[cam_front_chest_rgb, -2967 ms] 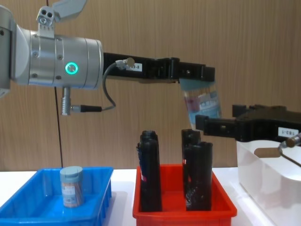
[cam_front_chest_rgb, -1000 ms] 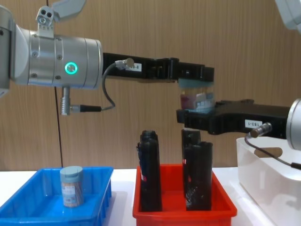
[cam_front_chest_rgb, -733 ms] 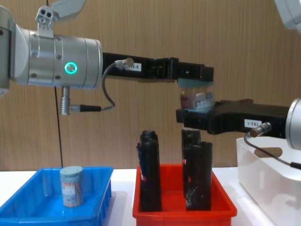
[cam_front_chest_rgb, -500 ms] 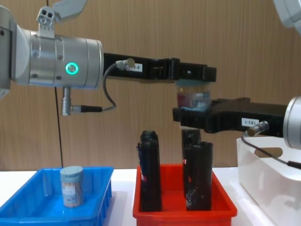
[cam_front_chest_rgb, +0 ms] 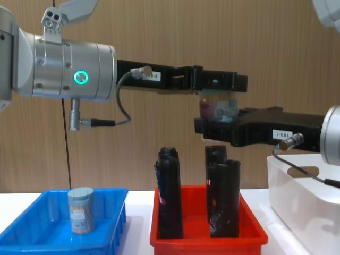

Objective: Pick the cotton swabs from the blue box and place them into the white box.

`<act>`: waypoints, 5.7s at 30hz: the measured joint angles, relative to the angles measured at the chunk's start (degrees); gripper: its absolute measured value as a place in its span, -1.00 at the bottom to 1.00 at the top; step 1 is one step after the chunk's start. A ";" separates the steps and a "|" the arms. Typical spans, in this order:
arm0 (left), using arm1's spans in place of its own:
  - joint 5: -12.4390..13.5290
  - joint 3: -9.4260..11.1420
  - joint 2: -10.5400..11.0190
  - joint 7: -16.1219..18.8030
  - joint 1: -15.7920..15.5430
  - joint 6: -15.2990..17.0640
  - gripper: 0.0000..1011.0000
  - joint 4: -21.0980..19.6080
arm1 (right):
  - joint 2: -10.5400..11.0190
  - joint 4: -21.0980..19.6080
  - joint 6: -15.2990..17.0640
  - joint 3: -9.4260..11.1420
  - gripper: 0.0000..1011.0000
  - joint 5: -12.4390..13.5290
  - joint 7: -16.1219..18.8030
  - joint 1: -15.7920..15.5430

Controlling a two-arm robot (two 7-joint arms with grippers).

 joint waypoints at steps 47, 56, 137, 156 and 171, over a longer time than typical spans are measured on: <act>0.00 -0.04 0.00 0.01 0.00 0.00 0.99 0.00 | 2.66 13.66 -2.24 4.63 0.28 0.82 -8.29 3.70; 0.00 -0.04 0.00 0.00 0.00 0.00 0.99 0.00 | 2.61 20.56 -2.90 5.80 0.28 -0.91 -8.74 7.76; 6.67 2.89 2.99 22.14 10.39 -13.46 0.99 -5.77 | 3.52 23.29 -6.13 7.43 0.98 -0.08 -13.02 6.45; 10.84 4.67 4.82 35.91 16.86 -21.81 0.99 -9.37 | 4.55 9.60 -6.95 6.32 0.98 2.33 -16.80 -2.99; 13.35 5.71 5.90 44.06 20.69 -26.79 0.99 -11.55 | 5.44 -1.78 -7.58 5.44 0.98 4.40 -19.91 -10.85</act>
